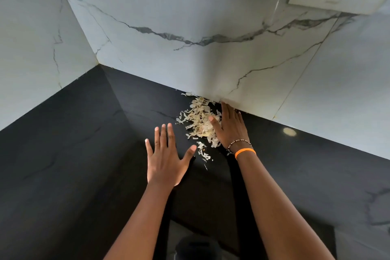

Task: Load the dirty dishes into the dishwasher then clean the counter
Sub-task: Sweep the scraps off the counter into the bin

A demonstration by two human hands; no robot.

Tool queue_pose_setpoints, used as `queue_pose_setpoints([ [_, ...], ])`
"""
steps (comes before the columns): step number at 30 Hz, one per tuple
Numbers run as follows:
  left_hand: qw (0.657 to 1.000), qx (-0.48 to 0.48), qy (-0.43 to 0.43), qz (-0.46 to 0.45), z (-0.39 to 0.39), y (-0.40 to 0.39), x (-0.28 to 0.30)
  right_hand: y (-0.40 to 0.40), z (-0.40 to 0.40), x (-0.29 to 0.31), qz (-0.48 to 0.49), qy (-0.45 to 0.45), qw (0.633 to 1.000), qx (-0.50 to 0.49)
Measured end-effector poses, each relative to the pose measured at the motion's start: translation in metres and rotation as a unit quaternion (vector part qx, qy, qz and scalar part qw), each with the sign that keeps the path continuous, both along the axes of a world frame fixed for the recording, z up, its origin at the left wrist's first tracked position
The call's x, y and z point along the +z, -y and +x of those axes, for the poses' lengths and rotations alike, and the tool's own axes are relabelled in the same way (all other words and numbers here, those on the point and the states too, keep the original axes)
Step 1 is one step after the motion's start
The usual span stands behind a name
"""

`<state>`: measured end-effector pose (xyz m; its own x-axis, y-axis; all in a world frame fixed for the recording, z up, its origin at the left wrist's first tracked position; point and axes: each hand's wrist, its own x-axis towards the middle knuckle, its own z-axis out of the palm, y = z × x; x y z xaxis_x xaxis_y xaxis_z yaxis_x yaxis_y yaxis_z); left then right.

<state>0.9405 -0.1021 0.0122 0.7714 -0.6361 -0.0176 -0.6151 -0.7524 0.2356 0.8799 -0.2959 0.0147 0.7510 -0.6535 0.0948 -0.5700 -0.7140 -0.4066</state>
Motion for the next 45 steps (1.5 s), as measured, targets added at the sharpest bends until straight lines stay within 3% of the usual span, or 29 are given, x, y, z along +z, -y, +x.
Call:
queue_pose_setpoints([
  [2,1.000,-0.018,0.005,0.001,0.001,0.002,-0.001,-0.003,-0.003,0.000,0.017,0.017,0.999,0.042],
  [4,1.000,-0.020,0.002,-0.008,0.000,0.002,-0.001,-0.006,-0.013,0.001,0.051,0.096,0.990,0.095],
  [7,1.000,-0.018,-0.002,-0.005,0.002,0.001,0.001,-0.001,-0.015,-0.001,0.052,0.162,0.985,0.012],
  [9,1.000,-0.022,-0.008,-0.006,0.000,0.001,0.002,0.001,-0.009,-0.002,0.058,0.094,0.993,-0.049],
  [11,1.000,-0.023,-0.015,-0.013,-0.001,0.001,0.003,-0.004,-0.006,-0.005,0.057,0.025,0.997,0.035],
  [13,1.000,-0.024,-0.015,-0.013,0.000,0.000,0.003,-0.009,-0.007,-0.004,0.097,0.048,0.986,0.123],
  [16,1.000,-0.023,-0.015,-0.011,0.001,0.001,0.003,0.007,0.001,0.002,0.122,0.110,0.976,0.143],
  [21,1.000,-0.022,-0.015,-0.010,0.000,0.001,0.003,0.027,0.038,0.001,0.152,0.063,0.973,0.159],
  [25,1.000,-0.024,-0.016,-0.004,0.001,0.000,0.002,0.020,0.032,0.005,0.347,0.180,0.905,0.169],
  [28,1.000,-0.024,-0.014,-0.005,0.001,0.001,0.003,0.016,0.032,0.012,0.344,0.223,0.895,0.175],
  [35,0.999,-0.022,-0.020,-0.011,0.001,0.001,0.004,0.019,0.105,0.021,0.291,0.044,0.923,0.248],
  [42,0.999,-0.024,-0.019,-0.008,0.002,0.000,0.001,0.020,0.073,0.026,0.377,-0.009,0.882,0.281],
  [45,0.999,-0.024,-0.020,-0.008,0.002,0.000,0.001,0.023,0.055,0.038,0.391,0.029,0.871,0.296],
])
